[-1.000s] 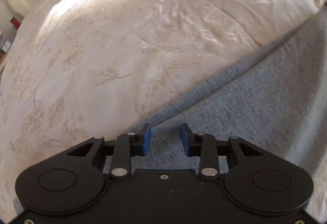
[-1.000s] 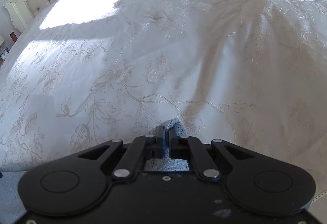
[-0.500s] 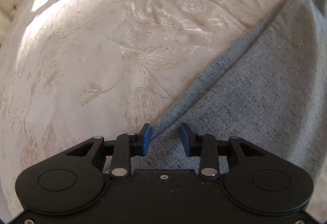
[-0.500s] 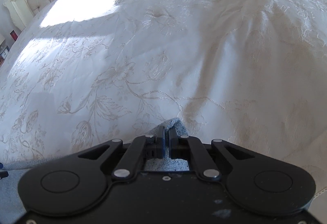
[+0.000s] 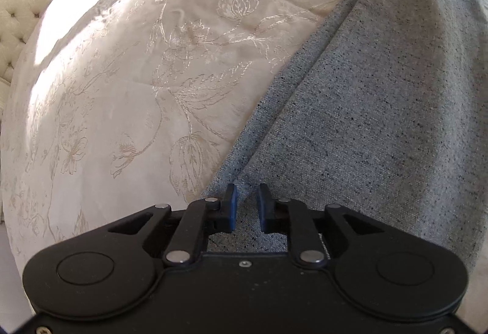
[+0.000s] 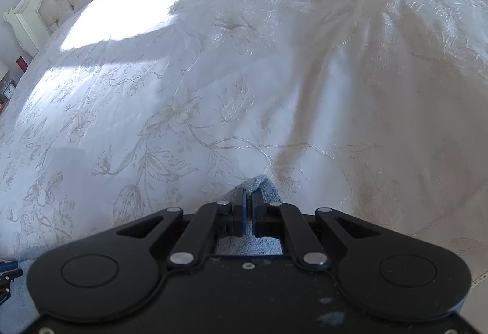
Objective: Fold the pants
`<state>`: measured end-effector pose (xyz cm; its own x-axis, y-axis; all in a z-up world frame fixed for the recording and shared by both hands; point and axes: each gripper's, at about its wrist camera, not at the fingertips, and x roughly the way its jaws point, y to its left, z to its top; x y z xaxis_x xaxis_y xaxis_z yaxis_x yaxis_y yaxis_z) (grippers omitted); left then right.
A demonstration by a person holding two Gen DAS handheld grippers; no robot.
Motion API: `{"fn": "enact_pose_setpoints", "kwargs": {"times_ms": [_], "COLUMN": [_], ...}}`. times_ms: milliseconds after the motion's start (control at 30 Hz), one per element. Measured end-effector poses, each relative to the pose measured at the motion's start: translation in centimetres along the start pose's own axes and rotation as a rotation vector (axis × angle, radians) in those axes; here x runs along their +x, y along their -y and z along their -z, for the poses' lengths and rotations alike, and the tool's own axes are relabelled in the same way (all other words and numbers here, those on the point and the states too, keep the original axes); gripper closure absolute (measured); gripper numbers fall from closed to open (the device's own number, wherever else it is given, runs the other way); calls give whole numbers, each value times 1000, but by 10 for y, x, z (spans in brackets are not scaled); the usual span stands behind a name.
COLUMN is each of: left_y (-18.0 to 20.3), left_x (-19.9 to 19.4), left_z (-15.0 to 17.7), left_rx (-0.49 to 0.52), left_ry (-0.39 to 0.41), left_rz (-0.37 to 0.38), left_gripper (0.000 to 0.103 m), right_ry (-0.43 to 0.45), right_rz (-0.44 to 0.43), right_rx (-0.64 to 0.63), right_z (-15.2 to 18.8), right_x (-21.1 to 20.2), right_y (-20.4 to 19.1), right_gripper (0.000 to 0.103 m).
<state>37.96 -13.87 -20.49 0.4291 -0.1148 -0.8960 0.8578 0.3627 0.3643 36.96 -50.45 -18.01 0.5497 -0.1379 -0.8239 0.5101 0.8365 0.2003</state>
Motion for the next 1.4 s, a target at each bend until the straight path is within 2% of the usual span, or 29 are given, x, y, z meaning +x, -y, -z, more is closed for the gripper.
{"fn": "enact_pose_setpoints", "kwargs": {"times_ms": [167, 200, 233, 267, 333, 467, 533, 667, 733, 833, 967, 1067, 1167, 1233, 1333, 1400], "left_y": [-9, -12, -15, -18, -19, -42, -61, -60, -63, -68, -54, -29, 7, 29, 56, 64], "left_x": [18, 20, 21, 21, 15, -12, -12, 15, 17, -2, -35, -49, -56, -52, -37, -18], "left_z": [-14, -16, -17, -19, -19, -20, -23, -29, -26, -22, -28, -44, -67, -82, -100, -107], "left_rx": [-62, -82, -105, -136, -175, -365, -459, -441, -506, -628, -728, -773, -752, -707, -668, -664], "left_ry": [-65, -72, -82, -85, -80, -13, -16, -119, -139, -143, -111, -91, -54, -35, -54, -99], "left_rz": [46, 61, 83, 98, 87, 42, 46, -128, -162, -179, -171, -104, -11, 17, 18, 9], "left_gripper": [79, 83, 95, 101, 103, 103, 103, 103, 101, 92, 90, 90, 89, 85, 85, 85], "right_ry": [-5, -6, -6, -6, -3, 27, 31, -29, -62, -31, -21, -32, -53, -66, -31, -16], "right_rz": [-5, -5, -6, -6, -12, -33, -33, 10, 42, 45, -6, -30, -47, -43, -1, -17], "right_rx": [-2, -5, -6, -6, 5, -1, -20, -1, 7, 53, 108, 173, 228, 225, 141, 76], "right_z": [2, 2, 2, 2, 1, -4, -9, -8, -4, -2, 10, 32, 54, 67, 70, 64], "right_x": [0, 0, 0, -1, -3, -14, -12, 19, 32, 20, -11, -32, -43, -48, -53, -52], "right_y": [1, 1, 1, 1, 2, -1, -2, 2, 6, 17, 38, 54, 64, 67, 59, 55], "right_gripper": [99, 99, 99, 99, 99, 99, 99, 96, 91, 78, 73, 68, 68, 67, 67, 67]}}
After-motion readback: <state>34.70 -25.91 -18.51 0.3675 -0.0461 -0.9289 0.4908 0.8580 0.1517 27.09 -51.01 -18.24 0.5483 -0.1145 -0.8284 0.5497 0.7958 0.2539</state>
